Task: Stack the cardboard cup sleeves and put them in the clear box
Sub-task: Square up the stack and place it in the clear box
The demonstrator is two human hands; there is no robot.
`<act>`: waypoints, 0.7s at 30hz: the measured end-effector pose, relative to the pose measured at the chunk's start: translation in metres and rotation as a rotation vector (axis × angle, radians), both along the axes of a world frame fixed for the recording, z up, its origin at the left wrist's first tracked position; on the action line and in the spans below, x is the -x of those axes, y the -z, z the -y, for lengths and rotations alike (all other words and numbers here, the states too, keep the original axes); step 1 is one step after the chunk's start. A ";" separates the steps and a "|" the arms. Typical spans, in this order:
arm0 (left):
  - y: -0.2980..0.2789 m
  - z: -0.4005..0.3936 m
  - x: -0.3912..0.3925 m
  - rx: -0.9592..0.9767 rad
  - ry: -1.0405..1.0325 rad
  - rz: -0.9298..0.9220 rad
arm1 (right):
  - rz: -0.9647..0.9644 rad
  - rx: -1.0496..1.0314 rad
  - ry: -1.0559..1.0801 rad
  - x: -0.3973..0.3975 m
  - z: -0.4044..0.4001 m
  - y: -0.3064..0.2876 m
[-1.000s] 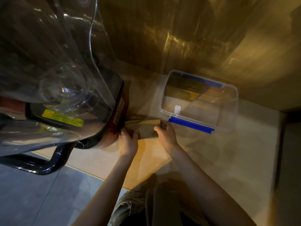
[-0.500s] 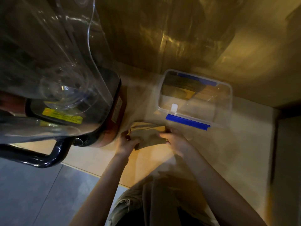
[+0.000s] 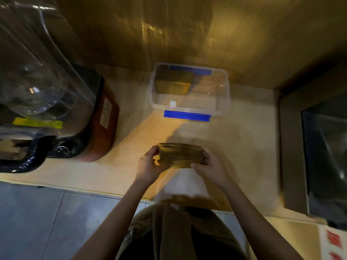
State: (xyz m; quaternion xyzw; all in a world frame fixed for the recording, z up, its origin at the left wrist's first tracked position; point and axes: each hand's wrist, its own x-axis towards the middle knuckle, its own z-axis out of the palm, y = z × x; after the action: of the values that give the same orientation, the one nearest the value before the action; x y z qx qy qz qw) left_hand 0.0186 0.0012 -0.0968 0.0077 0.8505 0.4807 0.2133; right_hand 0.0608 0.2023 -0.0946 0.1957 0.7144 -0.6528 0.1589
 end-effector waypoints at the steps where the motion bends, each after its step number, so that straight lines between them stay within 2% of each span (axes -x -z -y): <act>1: 0.000 -0.004 -0.003 0.008 0.011 -0.041 | -0.028 -0.036 0.037 -0.008 0.000 0.000; 4: 0.004 -0.014 -0.011 0.027 0.053 -0.084 | -0.071 -0.139 0.124 -0.028 0.001 0.004; 9: 0.014 -0.029 -0.018 0.029 0.139 -0.001 | -0.021 -0.234 0.187 -0.043 0.013 0.013; 16: 0.018 -0.040 -0.024 -0.021 0.016 0.014 | 0.022 -0.252 0.291 -0.040 0.023 0.020; 21: 0.017 -0.038 -0.026 -0.014 -0.040 -0.043 | -0.001 -0.251 0.249 -0.039 0.019 0.016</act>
State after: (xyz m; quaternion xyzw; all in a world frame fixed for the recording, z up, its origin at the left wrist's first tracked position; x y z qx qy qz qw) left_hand 0.0445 0.0389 -0.1141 0.0025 0.8515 0.4904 0.1855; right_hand 0.1000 0.1835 -0.1104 0.3006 0.7606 -0.5732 0.0510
